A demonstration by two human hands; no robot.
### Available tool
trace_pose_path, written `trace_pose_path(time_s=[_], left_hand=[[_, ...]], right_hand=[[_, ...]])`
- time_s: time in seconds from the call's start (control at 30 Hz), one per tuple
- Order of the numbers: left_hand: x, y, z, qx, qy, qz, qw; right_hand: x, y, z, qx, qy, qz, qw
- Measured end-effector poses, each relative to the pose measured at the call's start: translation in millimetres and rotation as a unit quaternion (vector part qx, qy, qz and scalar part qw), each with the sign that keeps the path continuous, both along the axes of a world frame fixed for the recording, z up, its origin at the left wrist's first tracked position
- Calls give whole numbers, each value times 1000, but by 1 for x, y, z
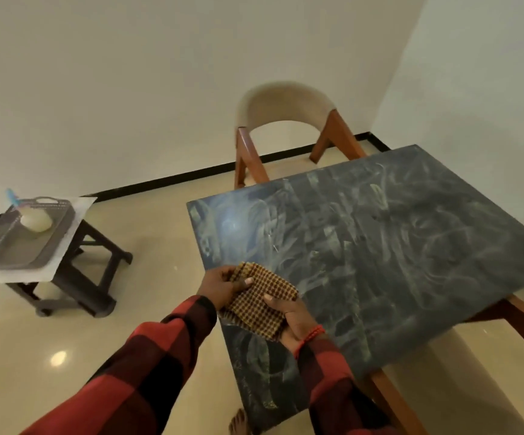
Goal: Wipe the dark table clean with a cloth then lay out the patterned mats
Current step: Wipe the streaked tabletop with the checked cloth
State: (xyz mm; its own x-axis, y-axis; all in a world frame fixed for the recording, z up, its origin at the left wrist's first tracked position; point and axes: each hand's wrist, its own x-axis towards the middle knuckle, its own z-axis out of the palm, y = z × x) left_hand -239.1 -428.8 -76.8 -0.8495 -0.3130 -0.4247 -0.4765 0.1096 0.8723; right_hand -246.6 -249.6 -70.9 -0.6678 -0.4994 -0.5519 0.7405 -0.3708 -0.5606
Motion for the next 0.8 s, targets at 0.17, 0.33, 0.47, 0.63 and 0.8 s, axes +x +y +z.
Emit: trace_pose_path(time_s=[0.17, 0.33, 0.47, 0.63, 0.8], left_hand=[[-14, -27, -16, -33, -5, 59, 998], [-46, -41, -38, -60, -28, 59, 996], [-81, -47, -61, -73, -6, 60, 995], [-125, -56, -85, -112, 3, 86, 990], [-137, -82, -100, -142, 35, 202, 968]], right_hand=[[-27, -32, -6, 8, -20, 28, 999], [-59, -48, -25, -44, -14, 39, 998], [-93, -59, -48, -51, -36, 43, 997], [-153, -89, -75, -79, -27, 68, 994], [-239, -120, -88, -62, 13, 94, 994]])
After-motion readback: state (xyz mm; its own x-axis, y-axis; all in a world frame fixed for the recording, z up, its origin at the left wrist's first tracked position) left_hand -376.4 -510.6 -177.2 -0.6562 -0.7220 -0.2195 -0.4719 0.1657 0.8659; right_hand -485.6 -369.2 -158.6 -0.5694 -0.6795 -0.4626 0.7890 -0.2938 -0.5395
